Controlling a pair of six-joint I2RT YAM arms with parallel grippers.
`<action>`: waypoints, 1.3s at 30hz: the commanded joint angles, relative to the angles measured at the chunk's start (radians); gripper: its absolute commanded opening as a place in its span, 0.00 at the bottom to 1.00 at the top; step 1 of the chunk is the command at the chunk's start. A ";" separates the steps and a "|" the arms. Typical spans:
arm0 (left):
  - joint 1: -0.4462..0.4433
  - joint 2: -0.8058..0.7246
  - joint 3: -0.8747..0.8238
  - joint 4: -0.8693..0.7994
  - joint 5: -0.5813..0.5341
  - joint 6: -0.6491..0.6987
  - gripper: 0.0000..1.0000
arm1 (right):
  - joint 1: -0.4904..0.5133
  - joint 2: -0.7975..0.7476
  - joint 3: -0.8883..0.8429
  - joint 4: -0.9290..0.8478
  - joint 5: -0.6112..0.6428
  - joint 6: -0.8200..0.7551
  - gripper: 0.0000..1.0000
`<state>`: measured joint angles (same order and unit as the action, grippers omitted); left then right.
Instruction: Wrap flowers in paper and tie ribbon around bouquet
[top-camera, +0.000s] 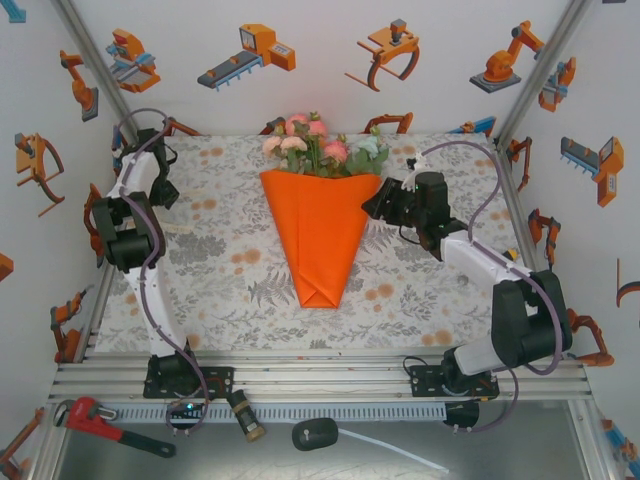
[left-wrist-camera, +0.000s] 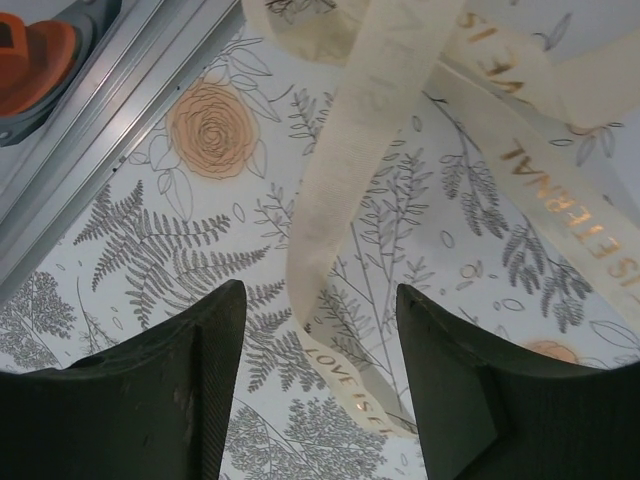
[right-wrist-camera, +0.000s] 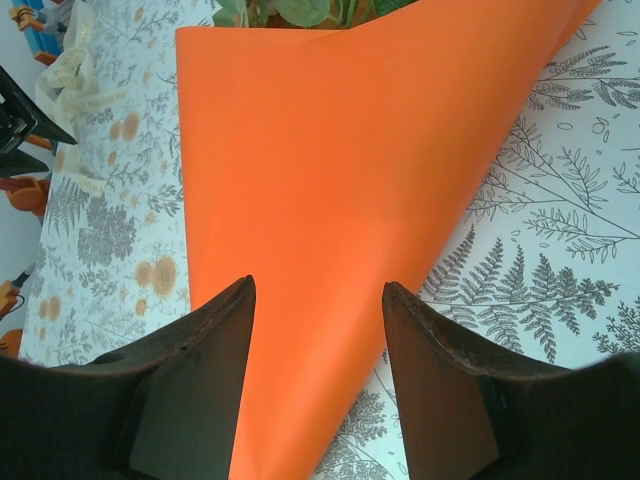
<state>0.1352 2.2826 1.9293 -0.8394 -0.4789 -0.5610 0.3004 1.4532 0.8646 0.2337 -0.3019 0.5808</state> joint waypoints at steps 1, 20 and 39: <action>0.024 0.016 -0.021 -0.042 0.053 0.017 0.58 | -0.002 0.009 0.009 0.035 -0.016 0.016 0.52; -0.228 -0.670 -0.371 0.211 0.513 -0.241 0.00 | 0.220 0.072 0.148 0.218 -0.077 -0.283 0.53; -0.588 -0.914 -0.468 0.318 0.447 -0.354 0.00 | 0.424 0.308 0.346 0.681 -0.267 -0.205 0.64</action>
<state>-0.4500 1.4120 1.4738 -0.5549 -0.0105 -0.8883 0.7105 1.7321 1.1557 0.8482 -0.5453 0.3157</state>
